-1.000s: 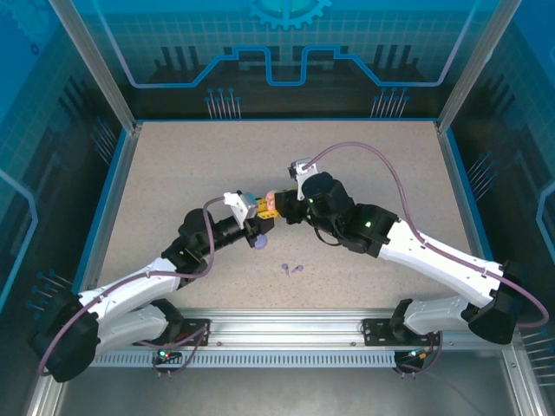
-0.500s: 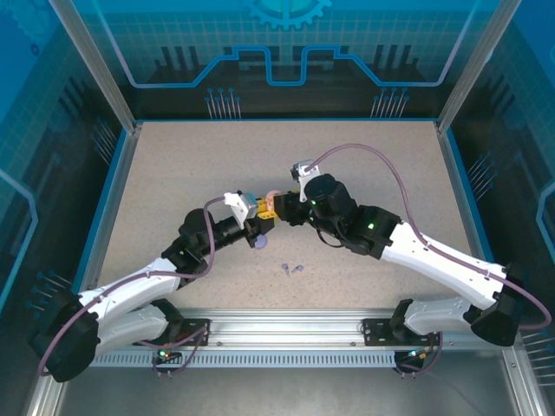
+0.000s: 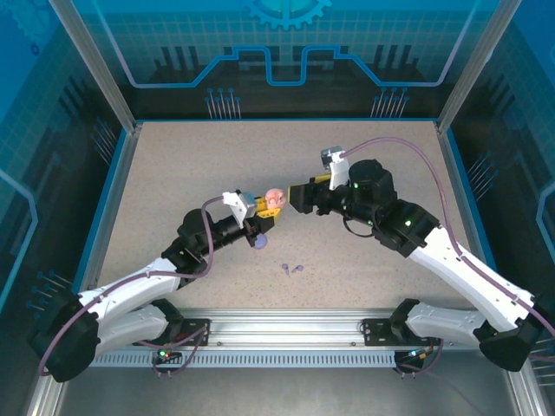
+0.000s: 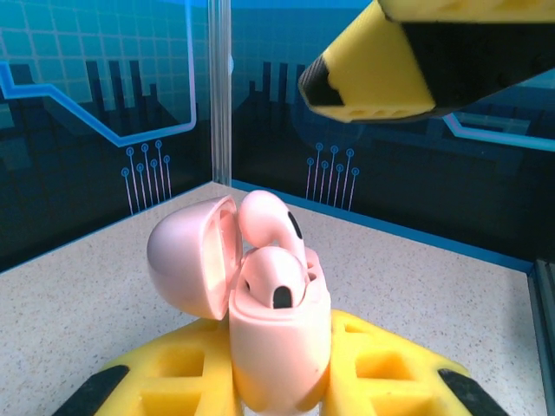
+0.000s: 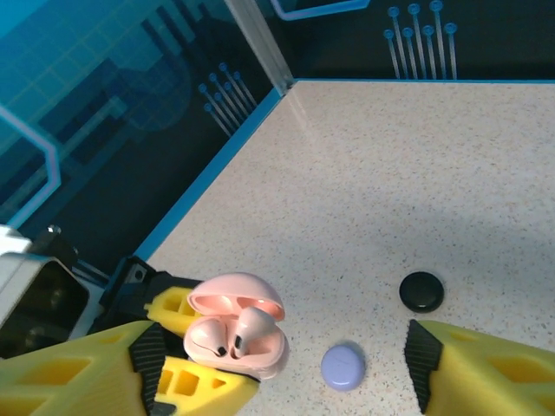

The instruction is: Insert the wireless bluetooth earbuds into the charging case

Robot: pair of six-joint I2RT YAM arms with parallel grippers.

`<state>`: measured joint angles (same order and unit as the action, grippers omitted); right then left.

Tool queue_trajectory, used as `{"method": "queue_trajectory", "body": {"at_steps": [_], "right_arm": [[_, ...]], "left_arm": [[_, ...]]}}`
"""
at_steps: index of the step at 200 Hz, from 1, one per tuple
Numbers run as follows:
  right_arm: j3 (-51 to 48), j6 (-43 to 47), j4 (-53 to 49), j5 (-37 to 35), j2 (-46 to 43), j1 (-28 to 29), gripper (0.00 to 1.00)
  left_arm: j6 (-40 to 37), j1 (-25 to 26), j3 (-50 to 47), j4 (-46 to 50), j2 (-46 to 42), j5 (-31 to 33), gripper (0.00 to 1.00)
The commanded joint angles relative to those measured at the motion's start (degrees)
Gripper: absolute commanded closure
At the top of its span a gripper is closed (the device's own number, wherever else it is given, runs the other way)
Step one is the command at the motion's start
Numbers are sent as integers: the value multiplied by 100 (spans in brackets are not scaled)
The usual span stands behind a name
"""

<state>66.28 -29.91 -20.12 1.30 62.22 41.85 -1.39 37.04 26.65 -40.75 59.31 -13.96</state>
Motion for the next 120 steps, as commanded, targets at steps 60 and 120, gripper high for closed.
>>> {"method": "queue_trajectory", "body": {"at_steps": [60, 120], "right_arm": [[321, 398, -39, 2692, 288, -533, 19], [788, 693, -432, 2677, 572, -515, 13]], "left_arm": [[371, 31, 207, -784, -17, -693, 99], [568, 28, 261, -1008, -102, -959, 99]]}}
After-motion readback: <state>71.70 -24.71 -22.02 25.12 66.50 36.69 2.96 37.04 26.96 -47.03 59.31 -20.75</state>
